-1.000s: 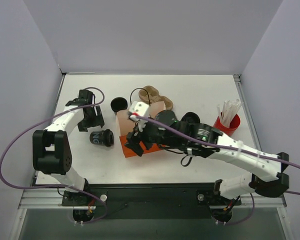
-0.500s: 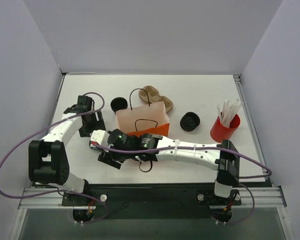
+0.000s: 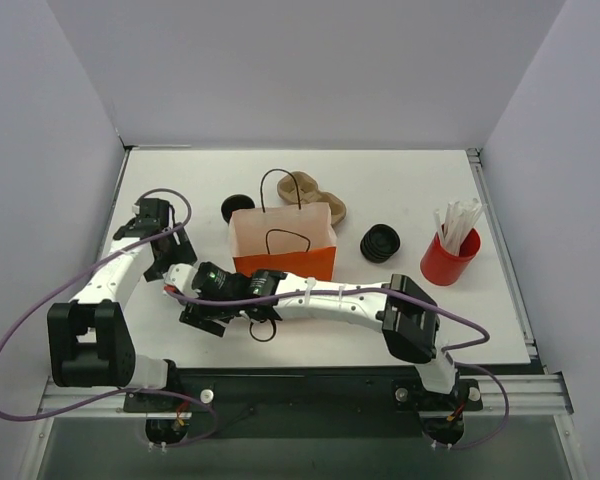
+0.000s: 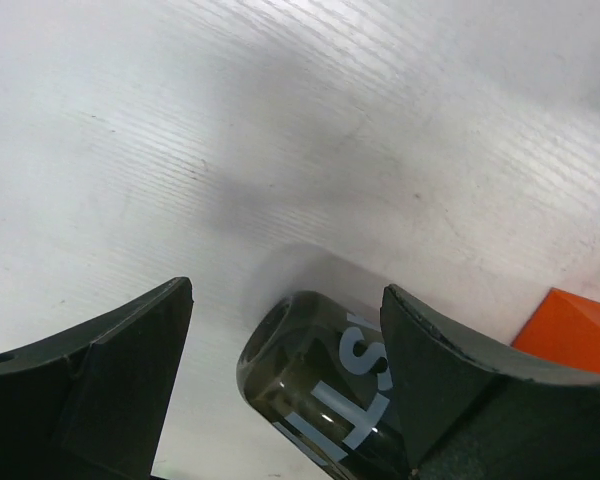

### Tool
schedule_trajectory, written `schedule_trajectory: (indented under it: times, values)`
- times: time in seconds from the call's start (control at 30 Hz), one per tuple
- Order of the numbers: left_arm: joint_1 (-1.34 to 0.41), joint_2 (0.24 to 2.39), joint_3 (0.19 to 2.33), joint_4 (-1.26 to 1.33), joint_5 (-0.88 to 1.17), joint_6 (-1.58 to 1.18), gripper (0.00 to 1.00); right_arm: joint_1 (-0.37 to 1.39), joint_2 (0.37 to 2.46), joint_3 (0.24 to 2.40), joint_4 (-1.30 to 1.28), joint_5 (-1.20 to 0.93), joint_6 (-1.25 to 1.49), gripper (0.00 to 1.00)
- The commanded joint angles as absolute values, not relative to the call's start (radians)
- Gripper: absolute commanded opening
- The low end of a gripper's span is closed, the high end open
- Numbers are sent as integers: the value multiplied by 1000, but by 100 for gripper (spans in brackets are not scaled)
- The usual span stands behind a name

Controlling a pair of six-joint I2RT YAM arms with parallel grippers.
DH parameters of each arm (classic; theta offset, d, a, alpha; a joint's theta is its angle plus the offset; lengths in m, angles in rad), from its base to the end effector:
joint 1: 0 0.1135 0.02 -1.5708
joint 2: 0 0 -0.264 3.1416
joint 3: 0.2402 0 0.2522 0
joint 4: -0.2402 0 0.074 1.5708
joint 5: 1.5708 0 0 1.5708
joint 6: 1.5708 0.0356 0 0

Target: Pack the takeout coffee

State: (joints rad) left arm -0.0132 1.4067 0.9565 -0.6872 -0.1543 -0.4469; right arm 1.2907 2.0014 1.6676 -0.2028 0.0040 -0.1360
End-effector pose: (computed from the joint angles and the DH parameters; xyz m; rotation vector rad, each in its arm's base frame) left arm 0.2694 0.0019 0.2223 -0.6222 2.6120 0.0673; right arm 0.1316 0.4569 0.2738 -1.4270 1.6528 0.6741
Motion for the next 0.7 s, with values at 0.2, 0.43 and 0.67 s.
schedule_trajectory:
  times: [0.2,0.43,0.67]
  values:
    - [-6,1417,949,-656,-203,-482,86,1281,2005,1553,-62,37,-234,66]
    - [-6,1437,950,-655,-195,-445,86,1279,2028,1493,-8,64,-357,63]
    - [-5,1488,954,-609,-150,-353,85,1244,2078,1453,165,46,-399,61]
